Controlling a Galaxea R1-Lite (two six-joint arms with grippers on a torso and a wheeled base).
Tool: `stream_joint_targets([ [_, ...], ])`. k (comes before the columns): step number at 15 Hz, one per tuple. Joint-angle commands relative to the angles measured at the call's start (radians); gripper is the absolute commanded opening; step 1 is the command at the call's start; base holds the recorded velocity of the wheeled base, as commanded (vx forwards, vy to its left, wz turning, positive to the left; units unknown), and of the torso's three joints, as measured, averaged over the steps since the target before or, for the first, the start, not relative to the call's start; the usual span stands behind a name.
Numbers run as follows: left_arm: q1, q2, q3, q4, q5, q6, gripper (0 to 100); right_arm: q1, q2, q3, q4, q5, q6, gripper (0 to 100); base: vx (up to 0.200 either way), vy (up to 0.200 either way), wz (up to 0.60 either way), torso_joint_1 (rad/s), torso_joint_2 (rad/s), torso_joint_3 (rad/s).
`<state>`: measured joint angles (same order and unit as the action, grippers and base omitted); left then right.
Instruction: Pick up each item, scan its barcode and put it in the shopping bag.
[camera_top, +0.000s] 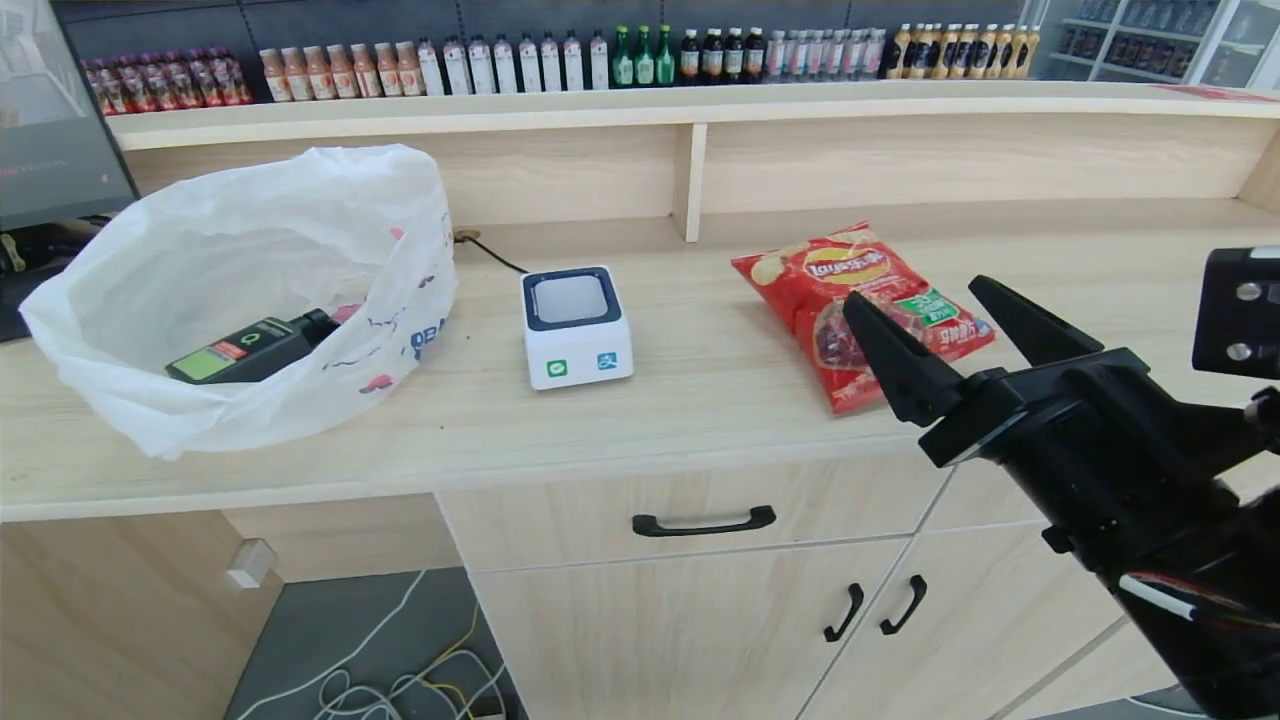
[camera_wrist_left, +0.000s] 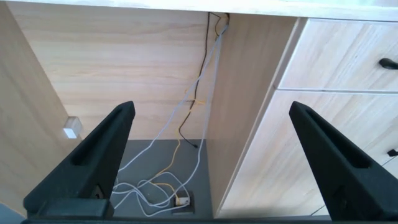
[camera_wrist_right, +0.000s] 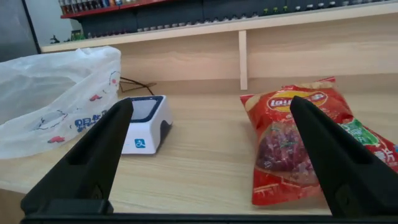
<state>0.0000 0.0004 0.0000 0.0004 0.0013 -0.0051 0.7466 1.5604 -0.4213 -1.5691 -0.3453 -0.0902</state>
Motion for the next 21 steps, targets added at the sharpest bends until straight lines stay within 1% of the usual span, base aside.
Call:
stream_joint_targets([
  [1,0.000,0.000,0.000,0.000,0.000,0.001,100,0.000,-0.003,-0.001,-0.002,0.000,-0.002,100,0.000,0.000,0.00,0.000,0.00,0.000],
  [6,0.000,0.000,0.000,0.000,0.000,0.001,100,0.002,-0.026,-0.013,-0.002,0.003,-0.013,100,0.000,0.000,0.00,0.000,0.00,0.000],
  [8,0.000,0.000,0.000,0.000,0.000,0.001,100,0.005,-0.043,-0.057,0.014,0.011,-0.022,100,0.000,0.000,0.00,0.000,0.00,0.000],
  [9,0.000,0.000,0.000,0.000,0.000,0.001,100,0.014,-0.059,-0.097,0.064,0.017,-0.026,100,0.000,0.000,0.00,0.000,0.00,0.000],
  [10,0.000,0.000,0.000,0.000,0.000,0.001,100,0.023,-0.094,-0.200,0.201,0.019,-0.034,100,0.000,0.000,0.00,0.000,0.00,0.000],
  [12,0.000,0.000,0.000,0.000,0.000,0.001,100,0.028,-0.155,-0.346,0.463,0.023,-0.033,100,0.000,0.000,0.00,0.000,0.00,0.000],
  [13,0.000,0.000,0.000,0.000,0.000,0.001,100,0.028,-0.178,-0.413,0.595,0.045,-0.029,100,0.000,0.000,0.00,0.000,0.00,0.000],
  [14,0.000,0.000,0.000,0.000,0.000,0.001,100,0.028,-0.186,-0.475,0.698,0.077,-0.026,100,0.000,0.000,0.00,0.000,0.00,0.000],
  [15,0.000,0.000,0.000,0.000,0.000,0.001,100,0.028,-0.189,-0.513,0.778,0.086,-0.009,100,0.000,0.000,0.00,0.000,0.00,0.000],
  [16,0.000,0.000,0.000,0.000,0.000,0.001,100,0.028,-0.188,-0.541,0.856,0.103,0.012,100,0.000,0.000,0.00,0.000,0.00,0.000],
  [17,0.000,0.000,0.000,0.000,-0.001,0.001,100,0.019,-0.189,-0.547,0.906,0.140,0.017,100,0.000,0.000,0.00,0.000,0.00,0.000],
  [18,-0.002,0.000,0.000,0.000,0.000,0.001,100,-0.026,-0.180,-0.570,0.951,0.198,0.020,100,0.000,0.000,0.00,0.000,0.00,0.000],
  [19,0.000,0.000,0.000,0.000,0.000,0.001,100,-0.112,-0.180,-0.611,1.043,0.227,0.001,100,0.000,0.000,0.00,0.000,0.00,0.000],
  [20,0.000,0.000,0.000,0.000,0.000,0.001,100,-0.142,-0.181,-0.659,1.160,0.238,-0.017,100,0.000,0.000,0.00,0.000,0.00,0.000],
  [21,0.000,0.000,0.000,0.000,0.000,0.001,100,-0.165,-0.175,-0.699,1.258,0.273,-0.022,100,0.000,0.000,0.00,0.000,0.00,0.000],
])
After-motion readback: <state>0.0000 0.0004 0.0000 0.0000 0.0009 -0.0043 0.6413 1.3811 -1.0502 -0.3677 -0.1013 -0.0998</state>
